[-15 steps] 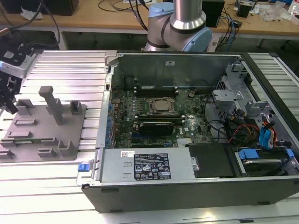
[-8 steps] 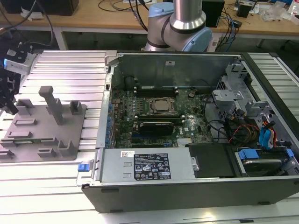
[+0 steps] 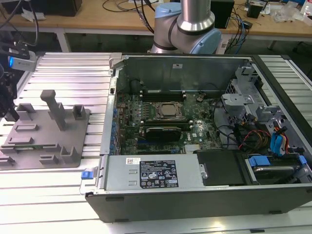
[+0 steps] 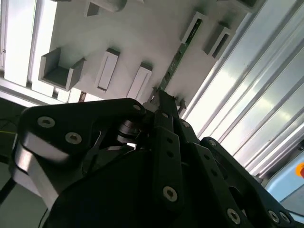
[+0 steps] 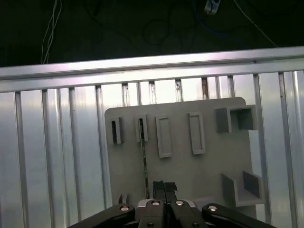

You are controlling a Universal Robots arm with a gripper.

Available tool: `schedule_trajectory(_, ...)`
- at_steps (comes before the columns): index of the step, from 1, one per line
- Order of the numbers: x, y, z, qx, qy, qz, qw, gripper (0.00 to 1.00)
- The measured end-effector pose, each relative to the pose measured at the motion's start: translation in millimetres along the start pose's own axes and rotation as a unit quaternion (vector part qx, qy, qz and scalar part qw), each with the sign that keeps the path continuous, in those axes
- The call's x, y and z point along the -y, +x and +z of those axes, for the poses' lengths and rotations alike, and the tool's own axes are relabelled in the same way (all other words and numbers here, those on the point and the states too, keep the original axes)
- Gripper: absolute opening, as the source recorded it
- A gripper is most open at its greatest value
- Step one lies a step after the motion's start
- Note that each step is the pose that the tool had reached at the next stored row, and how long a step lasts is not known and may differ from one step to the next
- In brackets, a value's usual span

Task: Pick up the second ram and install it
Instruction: 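Pick up the second ram and move it above second insertion slot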

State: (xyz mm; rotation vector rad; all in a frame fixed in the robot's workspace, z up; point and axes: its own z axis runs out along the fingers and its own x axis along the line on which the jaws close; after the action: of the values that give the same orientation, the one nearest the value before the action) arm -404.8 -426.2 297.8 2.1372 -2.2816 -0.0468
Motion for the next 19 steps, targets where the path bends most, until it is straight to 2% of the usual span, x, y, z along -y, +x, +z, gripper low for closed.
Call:
schedule_trajectory(5,0.2,0.7,2.5,0.0002,0.0002,0.003,1.0000,0.08)
schedule_trajectory(16,1.4,11.8,20.0,0.0004,0.0002,0.011,0.9999,0.08)
schedule_trajectory(19,1.6,12.8,22.6,0.0004,0.0003,0.011,0.9999,0.08)
